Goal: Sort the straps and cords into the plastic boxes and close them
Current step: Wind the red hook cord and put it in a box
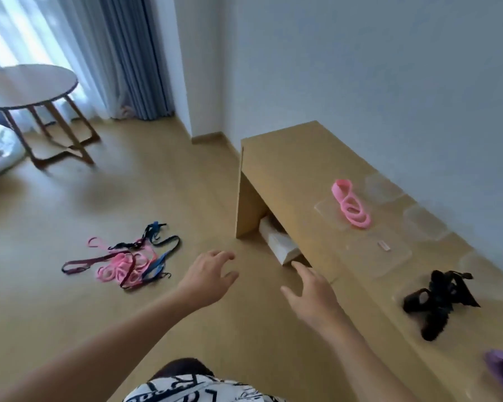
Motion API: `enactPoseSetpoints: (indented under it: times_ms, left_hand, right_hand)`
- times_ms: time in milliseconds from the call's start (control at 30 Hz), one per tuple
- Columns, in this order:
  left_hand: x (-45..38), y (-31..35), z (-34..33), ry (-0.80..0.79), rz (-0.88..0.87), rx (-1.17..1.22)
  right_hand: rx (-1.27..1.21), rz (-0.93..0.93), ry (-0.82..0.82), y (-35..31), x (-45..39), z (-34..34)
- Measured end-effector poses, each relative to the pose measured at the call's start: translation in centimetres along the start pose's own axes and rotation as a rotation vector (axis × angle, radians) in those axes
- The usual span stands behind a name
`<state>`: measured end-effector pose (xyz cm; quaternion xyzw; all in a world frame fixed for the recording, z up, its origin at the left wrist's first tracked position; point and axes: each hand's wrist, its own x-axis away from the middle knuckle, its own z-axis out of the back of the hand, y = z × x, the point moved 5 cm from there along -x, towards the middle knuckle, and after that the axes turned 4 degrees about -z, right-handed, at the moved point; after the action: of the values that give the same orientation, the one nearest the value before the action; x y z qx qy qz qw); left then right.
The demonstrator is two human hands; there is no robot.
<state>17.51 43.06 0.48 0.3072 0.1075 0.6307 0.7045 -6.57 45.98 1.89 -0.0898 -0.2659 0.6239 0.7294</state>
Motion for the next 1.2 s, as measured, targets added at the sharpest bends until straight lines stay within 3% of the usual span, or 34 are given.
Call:
enactPoseSetpoints:
  times_ms: [300, 667, 800, 1033, 1200]
  left_hand:
    - [0.8, -20.5, 7.7, 0.053, 0.384, 0.15]
    - [-0.8, -34.7, 11.3, 0.165, 0.831, 0.382]
    - [-2.3, -37.1, 14.0, 0.156, 0.997, 0.396]
    - [-8.5, -42.2, 16.2, 0.136, 1.062, 0.441]
    - [-12.7, -48.7, 13.8, 0.109, 1.143, 0.53]
  right_hand:
    - [0.057, 0.133, -0.337, -18.5, -7.5, -11.9]
    - [0.196, 0.291, -0.673, -33.2, -20.5, -23.2]
    - [0.207, 0.282, -0.766, -36.5, -25.0, -25.8]
    - [0.333, 0.25, -0.908, -39.1, -32.3, -31.0]
    - [0.338, 0.209, -0.95, -40.7, -36.5, -39.1]
